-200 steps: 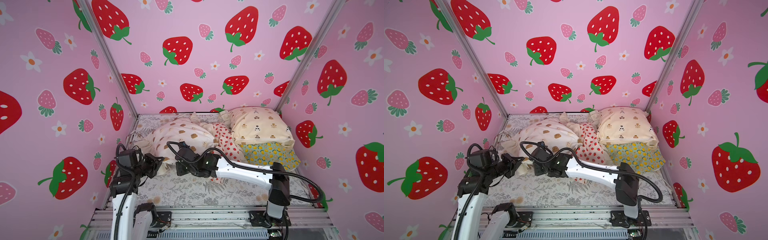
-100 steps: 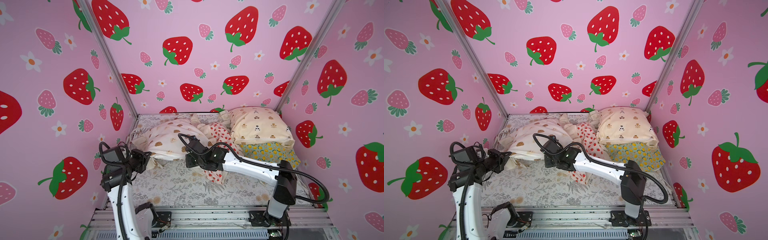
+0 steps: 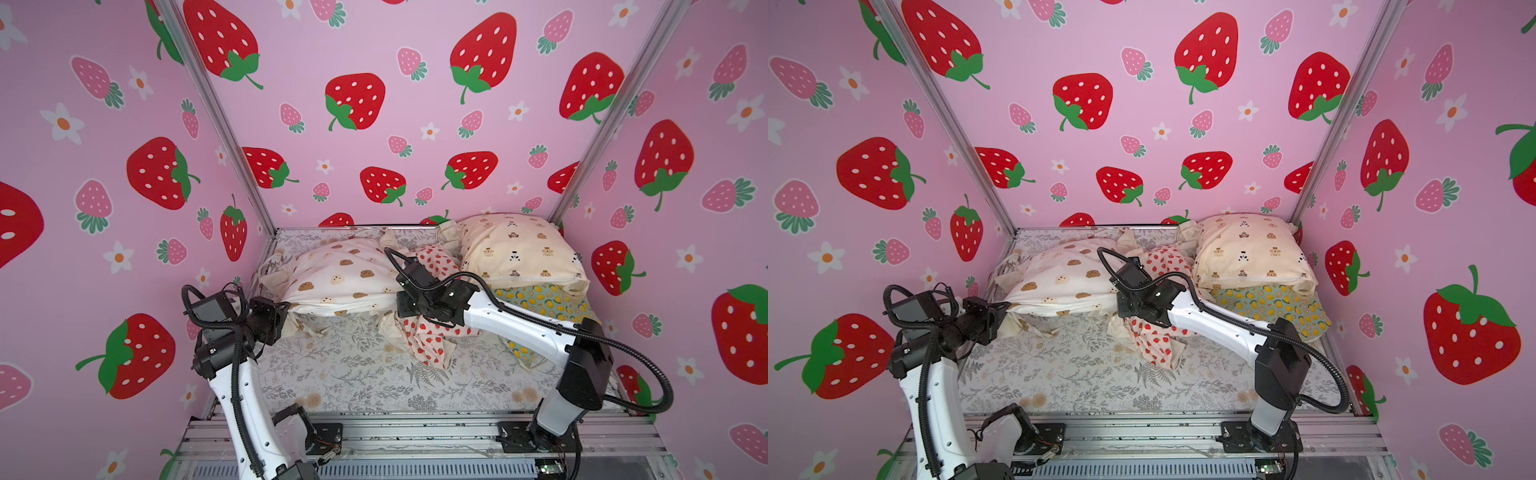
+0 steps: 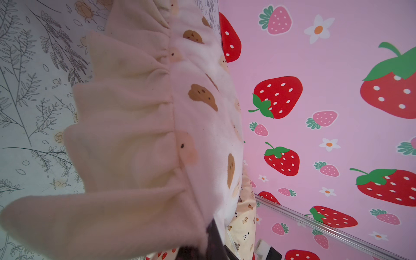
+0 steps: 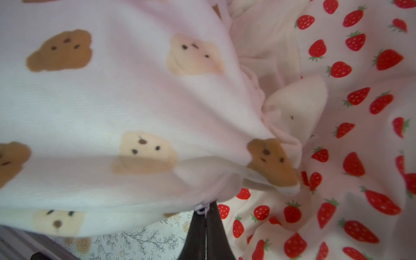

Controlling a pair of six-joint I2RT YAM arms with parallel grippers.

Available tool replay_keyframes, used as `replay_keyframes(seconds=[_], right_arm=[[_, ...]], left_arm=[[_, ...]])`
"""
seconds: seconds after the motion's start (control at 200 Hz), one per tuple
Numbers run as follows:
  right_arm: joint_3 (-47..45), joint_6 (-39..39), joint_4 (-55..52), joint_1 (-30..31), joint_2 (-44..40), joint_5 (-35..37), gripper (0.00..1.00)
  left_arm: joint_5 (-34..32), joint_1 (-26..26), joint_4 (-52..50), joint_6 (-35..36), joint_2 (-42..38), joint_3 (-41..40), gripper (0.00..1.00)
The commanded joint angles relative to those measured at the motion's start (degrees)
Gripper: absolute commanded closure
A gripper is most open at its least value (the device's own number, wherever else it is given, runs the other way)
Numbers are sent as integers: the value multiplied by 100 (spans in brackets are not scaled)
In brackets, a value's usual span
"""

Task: Zip up pillowcases
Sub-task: Zip the zipper on the pillowcase.

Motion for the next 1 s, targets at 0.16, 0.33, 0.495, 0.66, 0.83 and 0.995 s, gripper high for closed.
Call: replay_keyframes(seconds=[0.16, 0.33, 0.495, 0.66, 0.83, 0.995], right_arm=[[89, -560, -313, -633, -126, 655, 100], [309, -841, -31, -942, 119, 707, 100], [644, -1116, 134, -1089, 643, 829, 100], [697, -1289, 243, -1139, 803, 708, 100], [453, -1421, 216, -1188, 412, 609, 86], [343, -1646, -8, -1241, -62, 531, 50]], left_arm=[[-289, 177, 17, 209, -48, 279, 100], [-310, 98, 267, 186, -313, -216, 100], [-648, -427, 432, 116, -524, -780, 100], [-1423, -1517, 368, 299, -423, -1007, 100], [-1827, -1862, 139, 679, -249, -1015, 96], [-2230, -1870, -515, 1118, -420, -552, 51]])
